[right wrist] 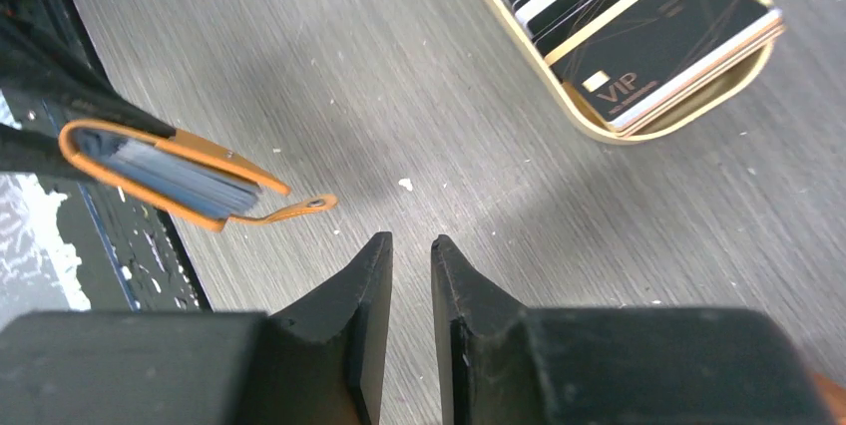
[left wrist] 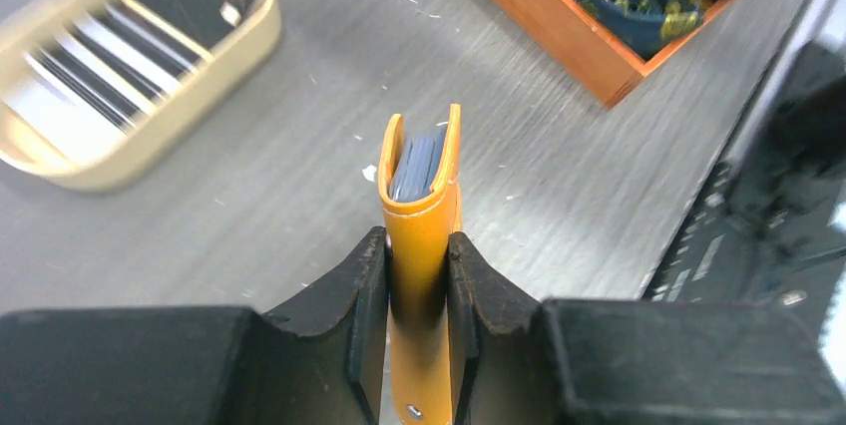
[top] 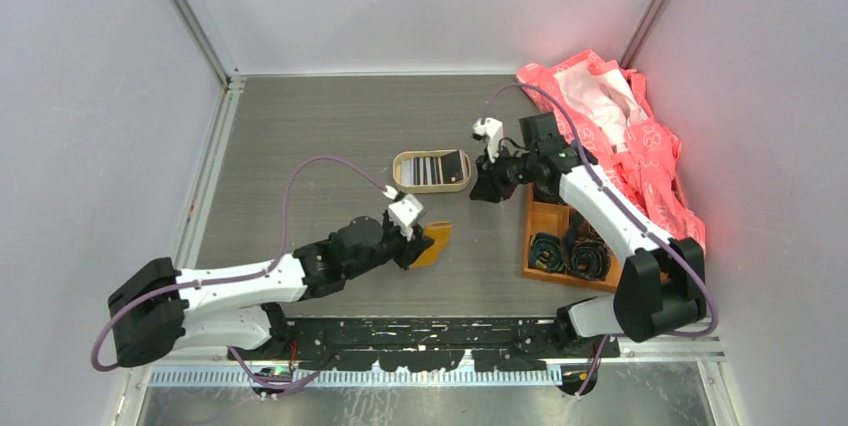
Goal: Put the credit cards into the card holder
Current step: Close the card holder at the center of the board.
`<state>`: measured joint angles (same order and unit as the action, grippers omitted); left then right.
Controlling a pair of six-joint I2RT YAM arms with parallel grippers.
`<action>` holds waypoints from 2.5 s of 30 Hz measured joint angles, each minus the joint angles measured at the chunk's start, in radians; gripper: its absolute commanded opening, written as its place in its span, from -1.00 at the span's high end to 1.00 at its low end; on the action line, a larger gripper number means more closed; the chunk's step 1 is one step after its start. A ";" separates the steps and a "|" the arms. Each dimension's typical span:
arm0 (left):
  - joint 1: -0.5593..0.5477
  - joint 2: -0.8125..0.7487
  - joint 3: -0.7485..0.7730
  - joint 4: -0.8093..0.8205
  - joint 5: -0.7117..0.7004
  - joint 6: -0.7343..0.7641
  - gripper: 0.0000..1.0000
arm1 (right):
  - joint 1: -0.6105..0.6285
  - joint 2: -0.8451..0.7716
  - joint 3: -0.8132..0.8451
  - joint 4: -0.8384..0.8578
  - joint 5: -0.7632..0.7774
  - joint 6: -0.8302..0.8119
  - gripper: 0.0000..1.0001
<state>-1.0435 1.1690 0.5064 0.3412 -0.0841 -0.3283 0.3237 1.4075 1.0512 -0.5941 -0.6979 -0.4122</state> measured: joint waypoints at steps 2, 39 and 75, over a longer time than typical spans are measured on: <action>-0.060 -0.029 0.041 -0.065 -0.077 0.167 1.00 | -0.030 -0.043 -0.008 0.027 -0.019 0.024 0.45; -0.308 -0.060 -0.082 -0.137 -0.365 0.153 -0.40 | -0.045 -0.098 -0.150 0.103 -0.080 -0.121 -0.99; 0.272 0.117 -0.294 0.269 0.240 -0.476 0.87 | 0.302 0.560 0.296 -0.112 -0.048 -0.613 0.09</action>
<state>-0.7719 1.2858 0.2127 0.6106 0.1562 -0.8047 0.6258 1.9671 1.3476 -0.7059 -0.7460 -1.0248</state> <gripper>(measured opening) 0.075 0.483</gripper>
